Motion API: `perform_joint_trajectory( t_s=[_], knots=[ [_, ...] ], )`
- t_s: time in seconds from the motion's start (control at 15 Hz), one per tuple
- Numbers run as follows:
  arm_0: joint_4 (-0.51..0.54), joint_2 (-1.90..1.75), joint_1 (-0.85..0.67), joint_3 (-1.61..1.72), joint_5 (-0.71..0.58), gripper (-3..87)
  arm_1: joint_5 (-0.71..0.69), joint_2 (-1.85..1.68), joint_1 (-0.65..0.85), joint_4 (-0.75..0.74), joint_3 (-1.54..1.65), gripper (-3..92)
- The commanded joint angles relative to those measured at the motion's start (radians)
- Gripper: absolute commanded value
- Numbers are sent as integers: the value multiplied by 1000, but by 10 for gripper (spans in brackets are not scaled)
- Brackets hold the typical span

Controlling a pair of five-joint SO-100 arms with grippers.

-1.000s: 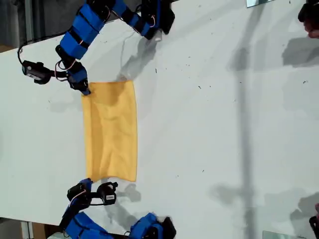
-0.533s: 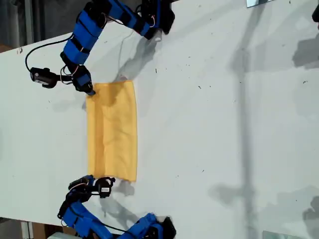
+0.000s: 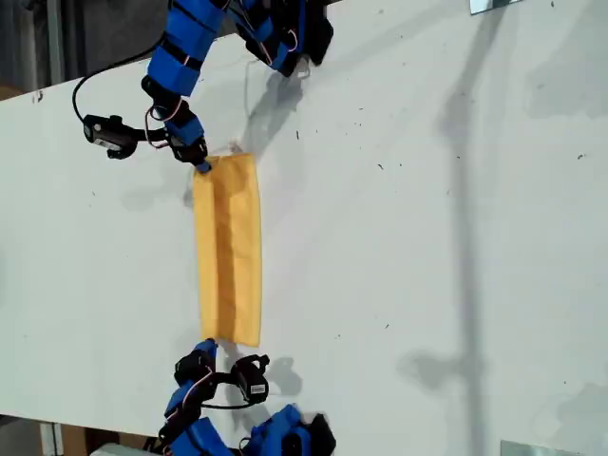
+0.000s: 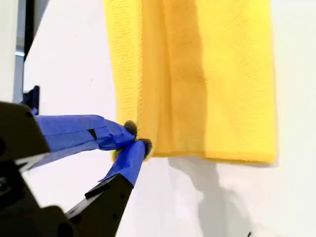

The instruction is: Grasp corners of a square towel and fold twice.

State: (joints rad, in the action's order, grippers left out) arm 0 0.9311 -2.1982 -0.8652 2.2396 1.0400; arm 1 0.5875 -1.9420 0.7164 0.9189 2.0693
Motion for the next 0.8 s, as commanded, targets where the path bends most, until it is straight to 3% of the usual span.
perform_joint_trajectory(
  t_s=[0.0,0.33,0.4,0.53,0.73],
  knots=[
    [-80,-84,55,112,60,-3,40,-117,-32,-31,89,-1],
    [-104,-34,51,138,72,-3,84,-187,-89,-74,202,-1],
    [-103,-34,46,137,72,-2,87,-196,-89,-80,218,35],
    [-98,-38,44,141,67,104,94,-255,-103,-77,247,185],
    [-17,-52,61,100,74,122,95,-359,-98,-17,265,229]
  ],
)
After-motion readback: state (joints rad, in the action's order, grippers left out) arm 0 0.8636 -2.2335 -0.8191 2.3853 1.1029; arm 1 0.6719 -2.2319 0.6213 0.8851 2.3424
